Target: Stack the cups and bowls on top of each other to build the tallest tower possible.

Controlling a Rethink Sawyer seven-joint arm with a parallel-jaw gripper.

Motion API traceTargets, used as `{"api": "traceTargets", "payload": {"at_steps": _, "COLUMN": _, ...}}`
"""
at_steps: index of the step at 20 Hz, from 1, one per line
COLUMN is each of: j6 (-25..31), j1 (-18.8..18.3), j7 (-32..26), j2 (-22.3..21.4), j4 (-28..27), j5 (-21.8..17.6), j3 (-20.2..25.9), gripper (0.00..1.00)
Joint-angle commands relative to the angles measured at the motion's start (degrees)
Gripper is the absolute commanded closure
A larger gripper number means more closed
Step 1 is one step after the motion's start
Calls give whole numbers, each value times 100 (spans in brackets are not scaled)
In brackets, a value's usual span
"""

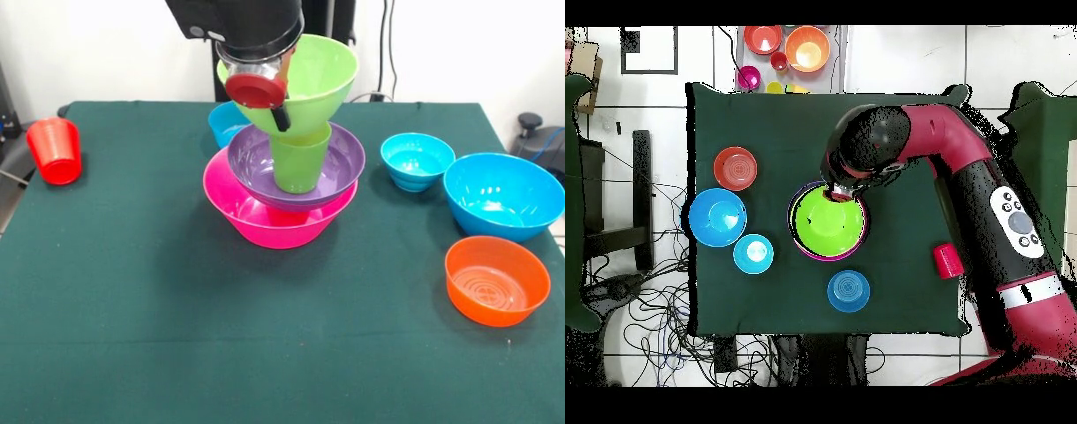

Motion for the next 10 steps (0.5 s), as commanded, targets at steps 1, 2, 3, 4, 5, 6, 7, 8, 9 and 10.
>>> {"api": "traceTargets", "payload": {"at_steps": 1, "j6": -402, "j1": 48, "j7": -752, "j2": 215, "j4": 433, "j5": -201, "j3": -182, "gripper": 100}}
{"api": "traceTargets", "payload": {"at_steps": 2, "j6": -430, "j1": 41, "j7": -740, "j2": 216, "j4": 447, "j5": -206, "j3": -176, "gripper": 100}}
{"api": "traceTargets", "payload": {"at_steps": 3, "j6": -445, "j1": 30, "j7": -728, "j2": 196, "j4": 469, "j5": -209, "j3": -168, "gripper": 100}}
{"api": "traceTargets", "payload": {"at_steps": 4, "j6": -456, "j1": 30, "j7": -719, "j2": 183, "j4": 473, "j5": -218, "j3": -168, "gripper": 100}}
{"api": "traceTargets", "payload": {"at_steps": 5, "j6": -495, "j1": 17, "j7": -720, "j2": 157, "j4": 486, "j5": -235, "j3": -162, "gripper": 100}}
{"api": "traceTargets", "payload": {"at_steps": 6, "j6": -504, "j1": 19, "j7": -723, "j2": 142, "j4": 473, "j5": -249, "j3": -165, "gripper": 100}}
{"api": "traceTargets", "payload": {"at_steps": 7, "j6": -513, "j1": 21, "j7": -726, "j2": 127, "j4": 459, "j5": -263, "j3": -169, "gripper": 100}}
{"api": "traceTargets", "payload": {"at_steps": 8, "j6": -519, "j1": 35, "j7": -739, "j2": 126, "j4": 424, "j5": -292, "j3": -182, "gripper": 100}}
{"api": "traceTargets", "payload": {"at_steps": 9, "j6": -531, "j1": 32, "j7": -762, "j2": 135, "j4": 399, "j5": -315, "j3": -194, "gripper": 100}}
{"api": "traceTargets", "payload": {"at_steps": 10, "j6": -546, "j1": 38, "j7": -776, "j2": 143, "j4": 371, "j5": -336, "j3": -204, "gripper": 100}}
